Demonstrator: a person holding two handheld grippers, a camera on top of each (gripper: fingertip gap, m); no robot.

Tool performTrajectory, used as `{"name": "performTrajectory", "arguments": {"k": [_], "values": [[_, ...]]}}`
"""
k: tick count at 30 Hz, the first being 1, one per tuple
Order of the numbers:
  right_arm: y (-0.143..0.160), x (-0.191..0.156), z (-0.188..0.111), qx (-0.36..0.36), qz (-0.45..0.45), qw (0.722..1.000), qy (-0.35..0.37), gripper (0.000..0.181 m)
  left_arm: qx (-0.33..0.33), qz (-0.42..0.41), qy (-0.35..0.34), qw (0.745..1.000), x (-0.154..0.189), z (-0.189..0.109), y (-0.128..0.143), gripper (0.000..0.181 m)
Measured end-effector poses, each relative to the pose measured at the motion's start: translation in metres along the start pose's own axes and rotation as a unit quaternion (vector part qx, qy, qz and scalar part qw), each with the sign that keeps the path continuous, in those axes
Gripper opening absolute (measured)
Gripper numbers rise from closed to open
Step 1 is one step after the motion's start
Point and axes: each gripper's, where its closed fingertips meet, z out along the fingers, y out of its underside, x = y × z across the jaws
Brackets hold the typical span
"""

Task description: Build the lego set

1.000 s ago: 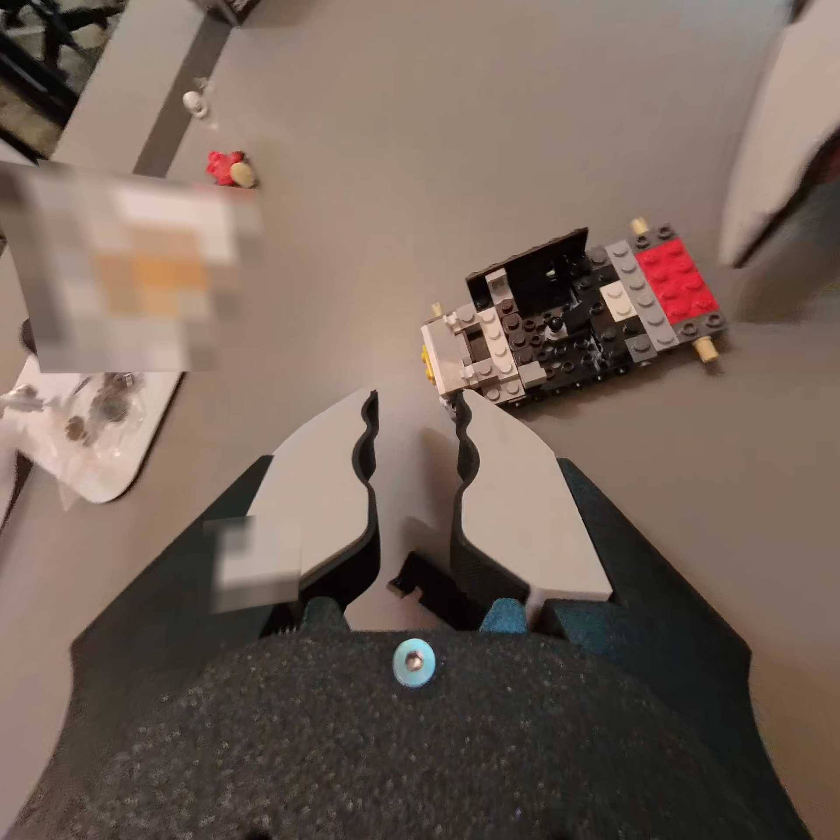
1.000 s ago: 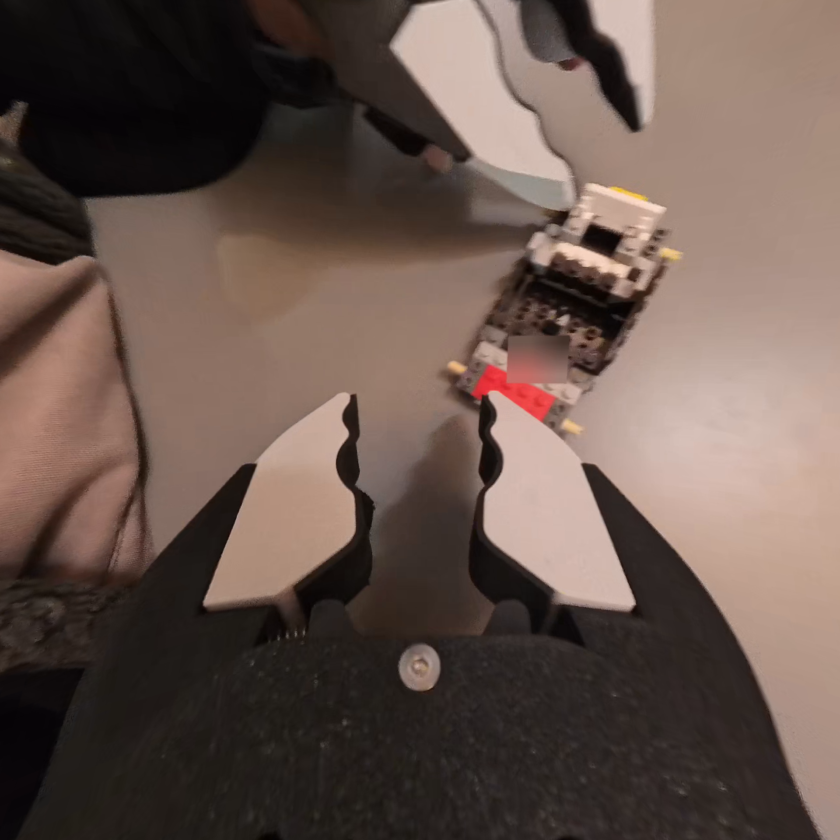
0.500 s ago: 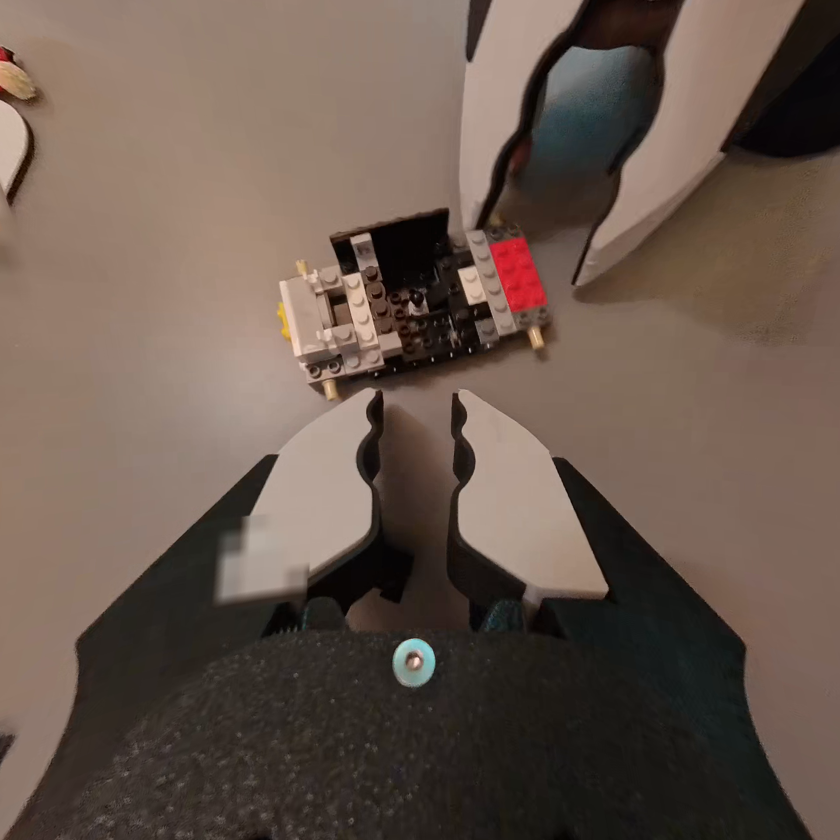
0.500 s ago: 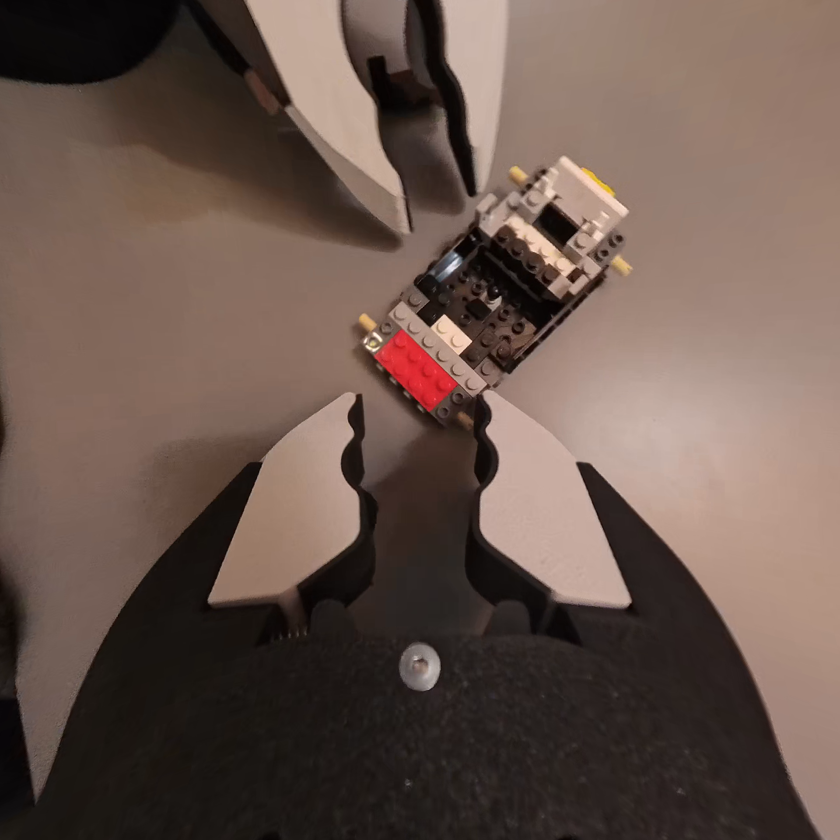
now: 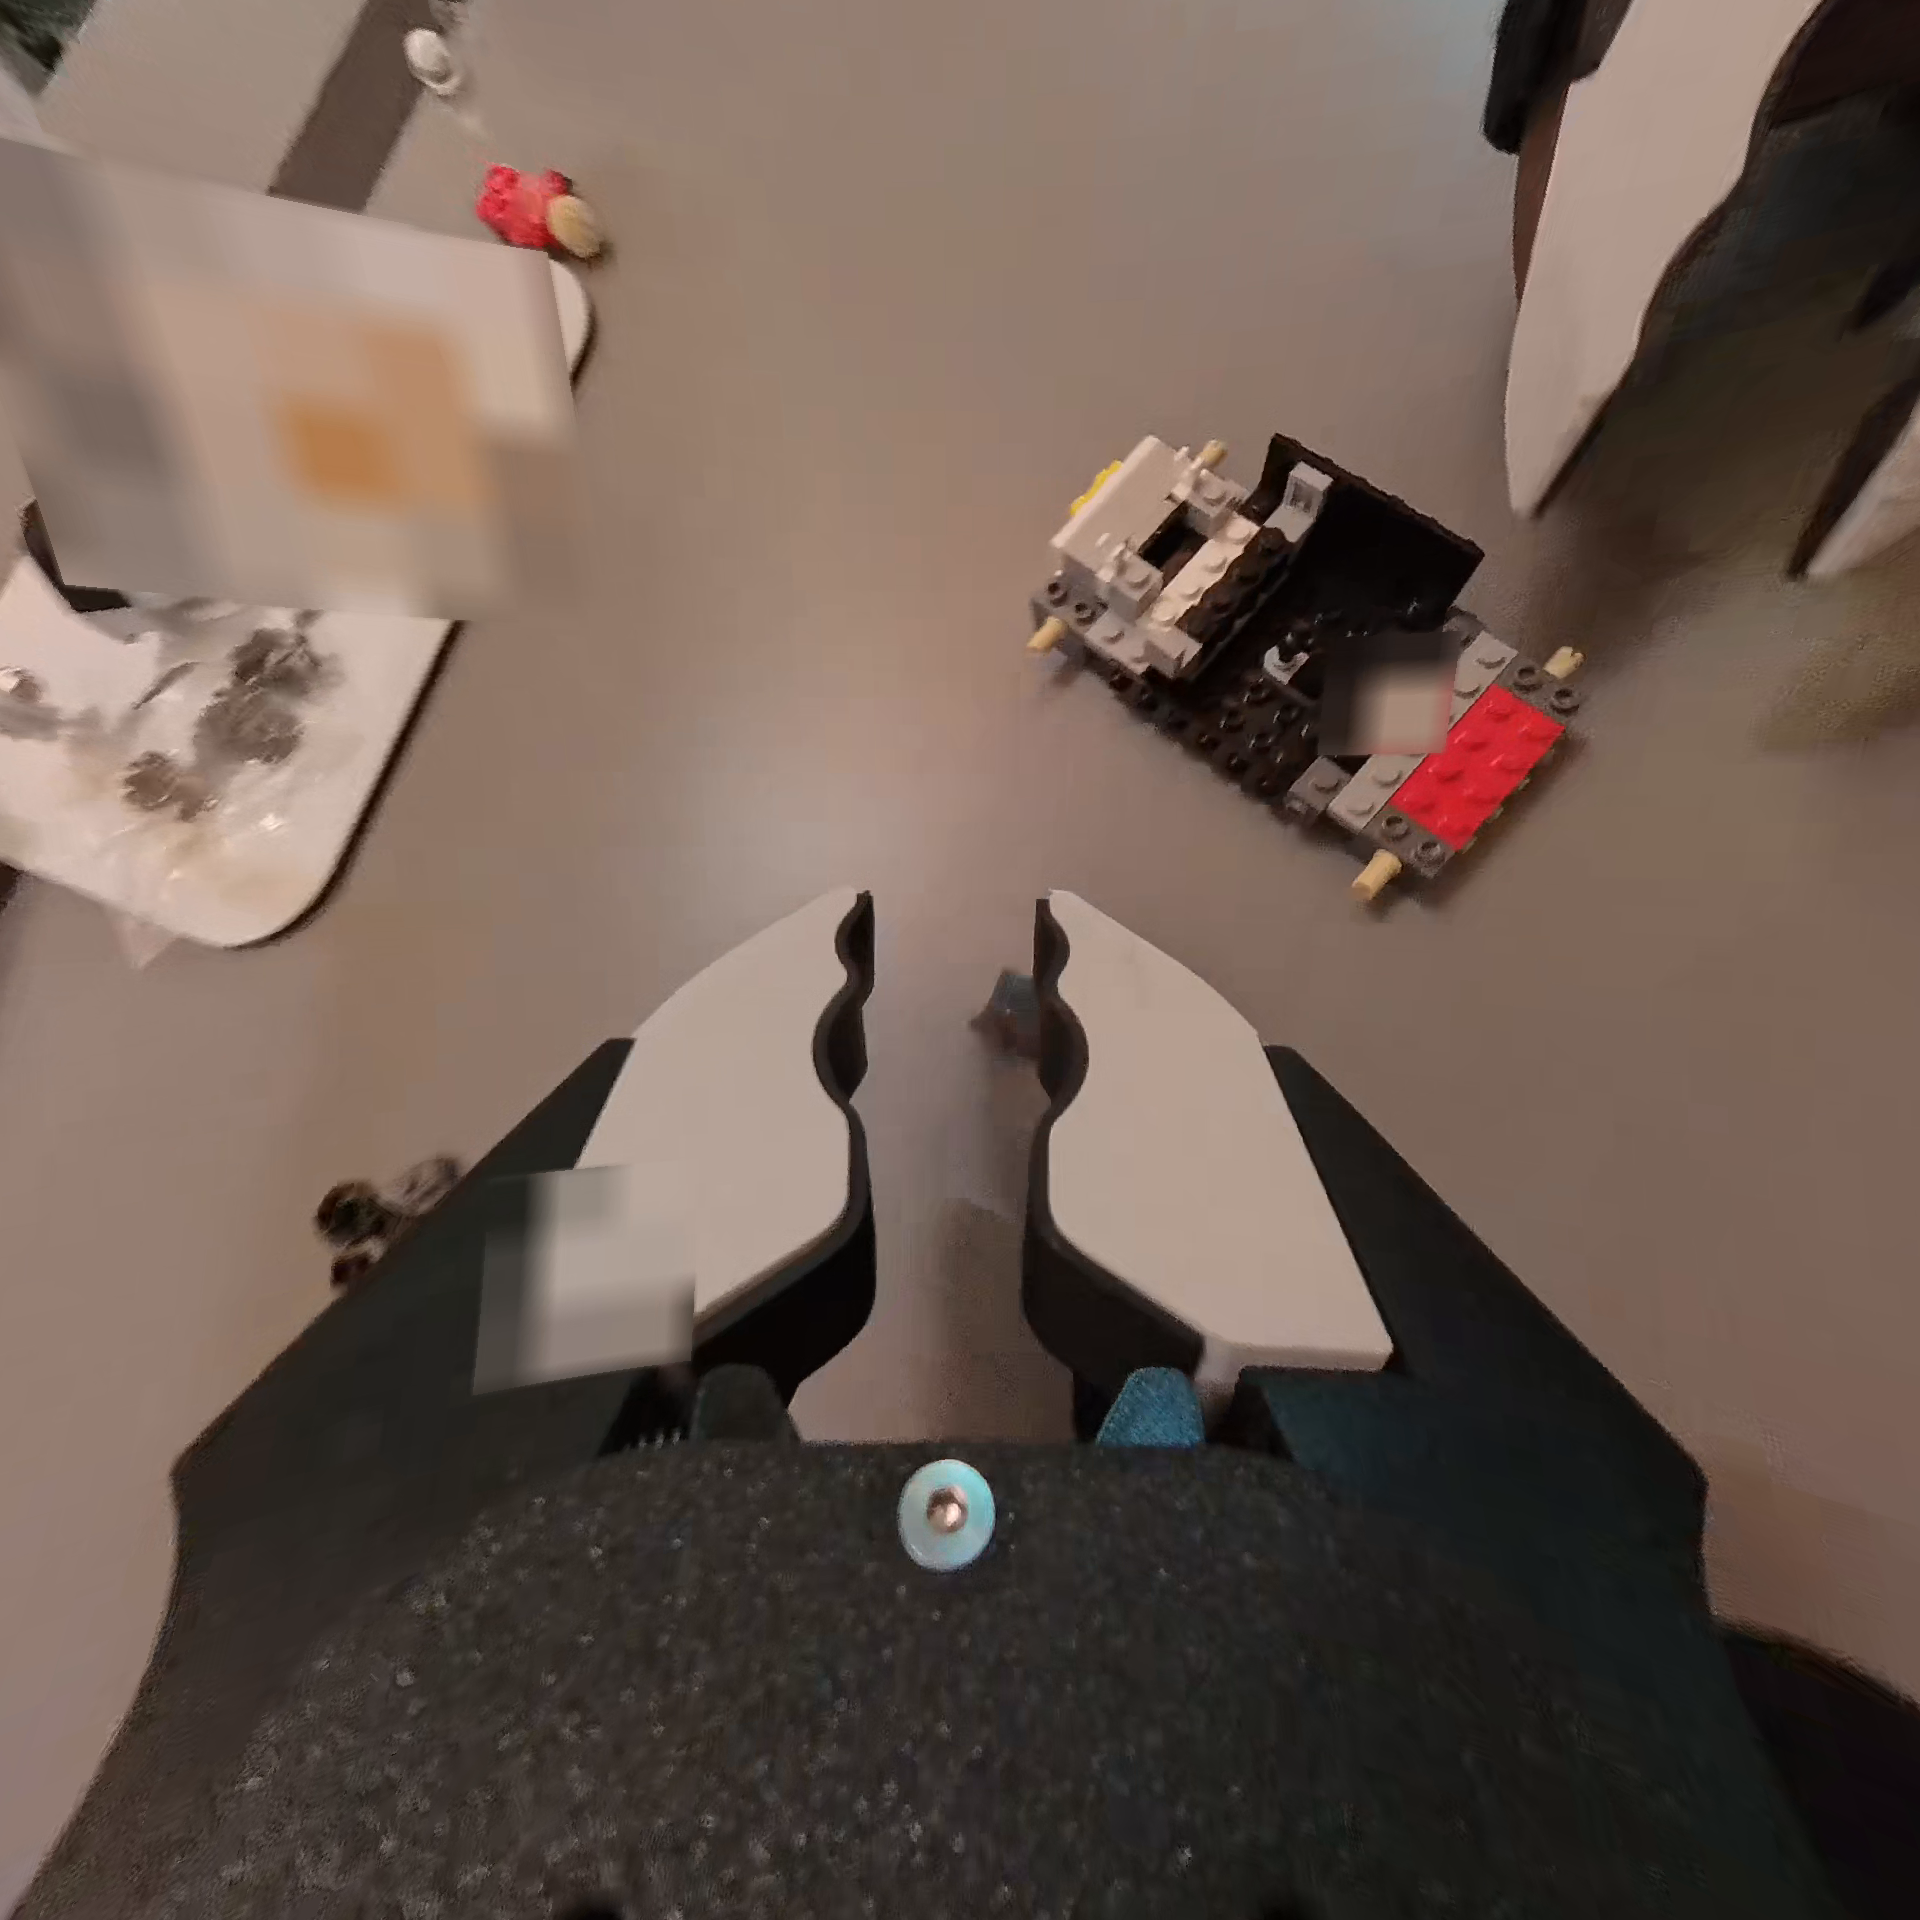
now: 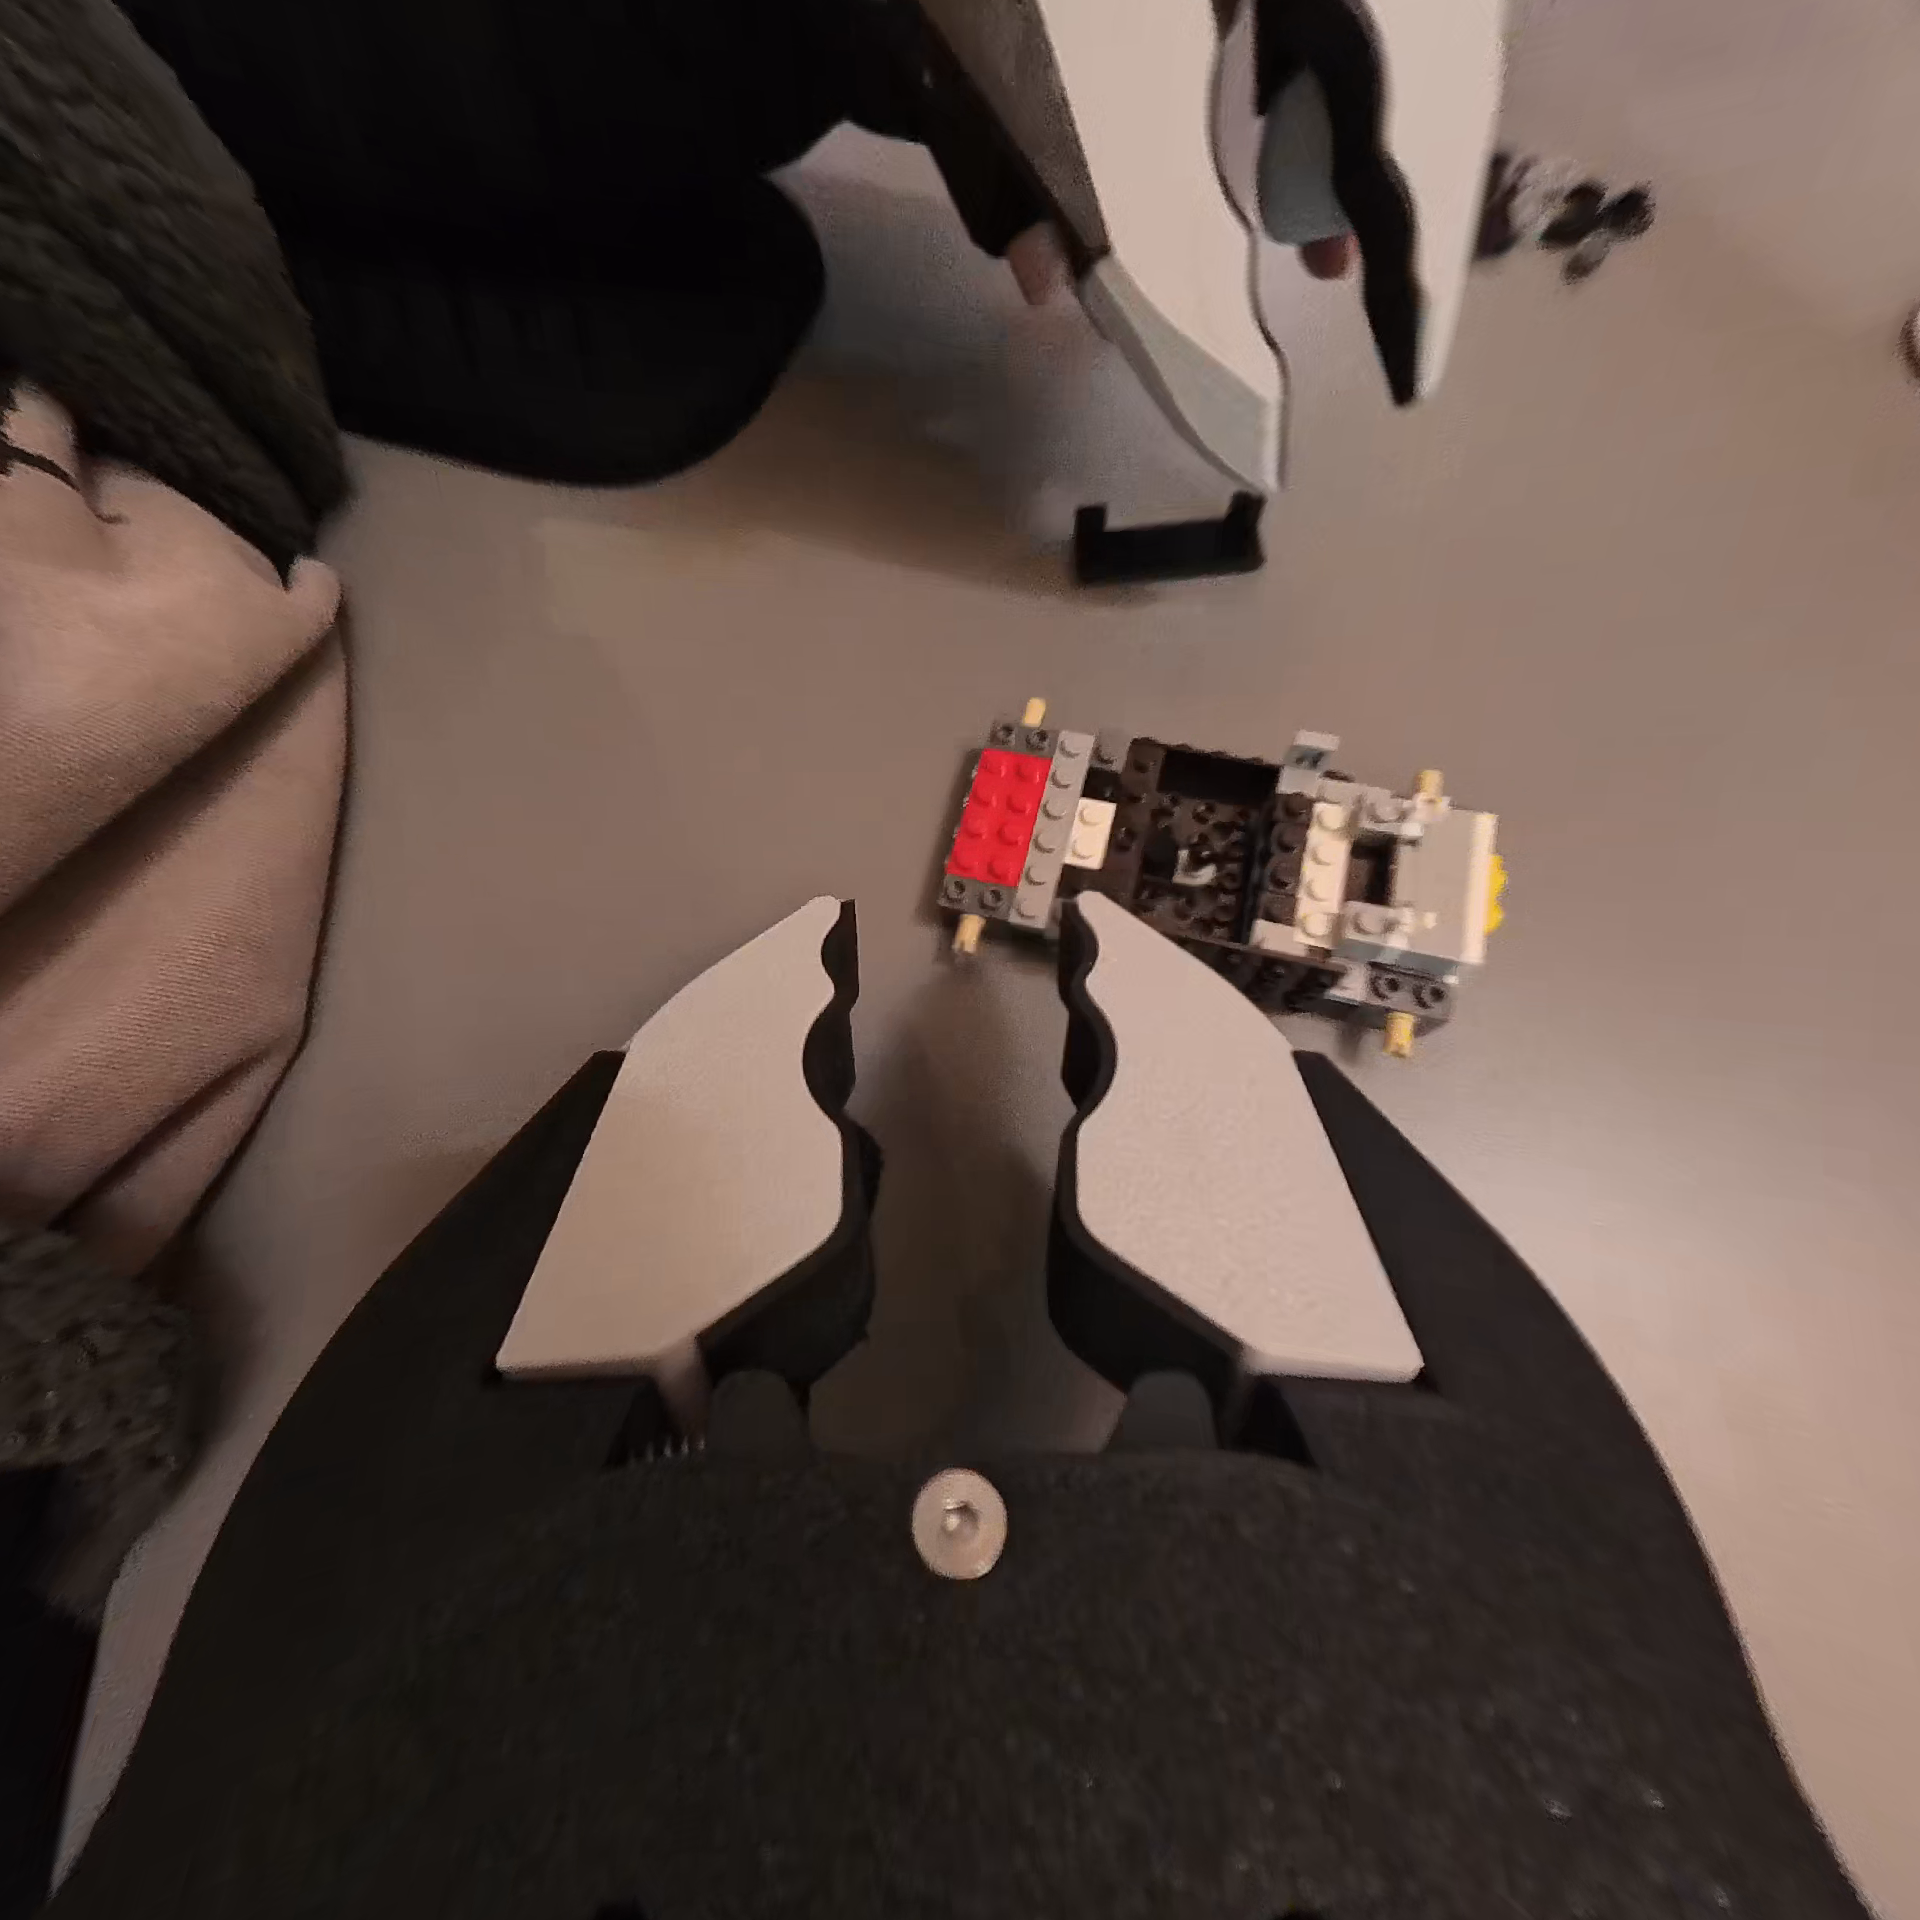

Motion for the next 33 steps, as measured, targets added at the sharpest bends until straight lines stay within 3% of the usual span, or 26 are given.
{"name": "performTrajectory", "arguments": {"k": [1,5,8,11,18,24,28,31,33], "values": [[-0.003,0.004,-0.005,0.017,0.0,1.0,0.007,0.036,0.0,-0.01,0.003,1.0,-0.004,-0.009,0.003,0.03],[-0.015,0.028,-0.025,0.087,0.033,0.995,0.045,0.033,-0.033,-0.064,0.064,0.995,-0.001,-0.026,0.03,0.031],[-0.014,0.05,-0.036,0.12,0.077,0.987,0.075,0.031,-0.066,-0.123,0.104,0.985,0.008,-0.019,0.047,0.028],[-0.008,0.063,-0.041,0.128,0.112,0.981,0.092,0.03,-0.066,-0.17,0.121,0.976,0.012,-0.01,0.045,0.025],[-0.003,0.067,-0.04,0.128,0.123,0.979,0.096,0.03,-0.055,-0.13,0.162,0.977,0.011,0.006,0.035,0.027],[-0.002,0.068,-0.038,0.128,0.128,0.979,0.099,0.03,-0.066,-0.092,0.144,0.983,0.008,0.013,0.032,0.01],[-0.019,0.068,-0.041,0.175,0.138,0.97,0.097,0.027,0.067,-0.078,0.079,0.992,-0.007,0.0,-0.01,0.008],[-0.046,0.071,-0.04,0.221,0.177,0.954,0.094,0.027,0.198,-0.063,-0.01,0.978,-0.016,-0.022,-0.06,0.008],[-0.066,0.068,-0.037,0.252,0.217,0.94,0.072,0.027,0.246,-0.022,-0.088,0.965,-0.018,-0.034,-0.086,0.008]]}}
